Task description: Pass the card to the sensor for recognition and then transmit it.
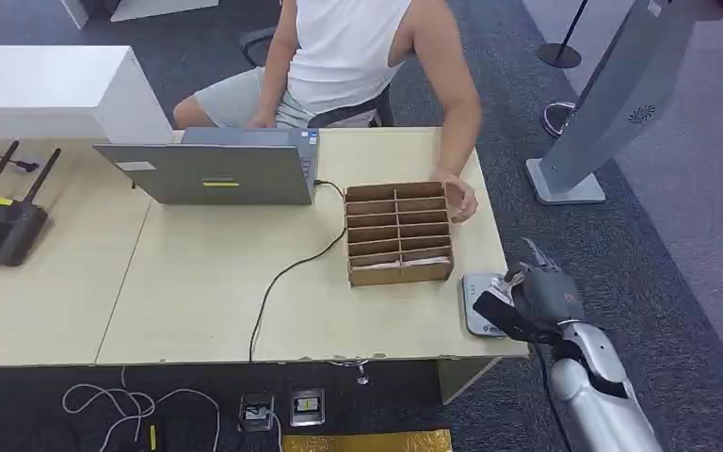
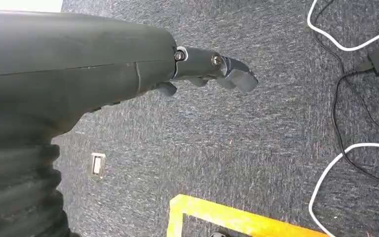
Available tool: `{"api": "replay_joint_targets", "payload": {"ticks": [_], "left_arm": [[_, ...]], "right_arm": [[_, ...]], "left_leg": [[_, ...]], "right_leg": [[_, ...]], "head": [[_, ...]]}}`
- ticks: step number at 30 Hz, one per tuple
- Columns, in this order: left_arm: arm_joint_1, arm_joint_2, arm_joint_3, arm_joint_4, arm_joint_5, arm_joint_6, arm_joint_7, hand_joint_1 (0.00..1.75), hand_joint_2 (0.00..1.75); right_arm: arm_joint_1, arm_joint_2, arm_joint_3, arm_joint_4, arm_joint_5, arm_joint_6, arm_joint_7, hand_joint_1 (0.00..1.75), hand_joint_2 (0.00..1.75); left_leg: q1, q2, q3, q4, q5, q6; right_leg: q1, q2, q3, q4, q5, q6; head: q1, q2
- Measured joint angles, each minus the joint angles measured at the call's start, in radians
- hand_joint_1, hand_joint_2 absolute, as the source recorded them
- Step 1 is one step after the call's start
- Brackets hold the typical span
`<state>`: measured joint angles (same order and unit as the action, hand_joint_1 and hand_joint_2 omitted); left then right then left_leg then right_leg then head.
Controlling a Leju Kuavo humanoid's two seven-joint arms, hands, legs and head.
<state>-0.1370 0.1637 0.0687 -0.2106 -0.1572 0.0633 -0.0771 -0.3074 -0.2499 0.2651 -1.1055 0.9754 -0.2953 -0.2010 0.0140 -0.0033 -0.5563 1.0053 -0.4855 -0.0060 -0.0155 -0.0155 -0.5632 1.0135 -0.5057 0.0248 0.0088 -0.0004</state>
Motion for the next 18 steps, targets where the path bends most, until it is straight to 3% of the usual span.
{"api": "replay_joint_targets", "payload": {"ticks": [18], "left_arm": [[0.002,0.000,0.000,0.000,0.010,0.000,0.000,0.00,1.75]], "right_arm": [[-0.002,0.021,0.087,0.009,0.000,0.035,0.002,1.75,1.75]], "left_leg": [[0.000,0.000,0.001,0.000,0.000,0.000]], "right_leg": [[0.000,0.000,0.000,0.000,0.000,0.000]], "head": [[0.000,0.000]]}}
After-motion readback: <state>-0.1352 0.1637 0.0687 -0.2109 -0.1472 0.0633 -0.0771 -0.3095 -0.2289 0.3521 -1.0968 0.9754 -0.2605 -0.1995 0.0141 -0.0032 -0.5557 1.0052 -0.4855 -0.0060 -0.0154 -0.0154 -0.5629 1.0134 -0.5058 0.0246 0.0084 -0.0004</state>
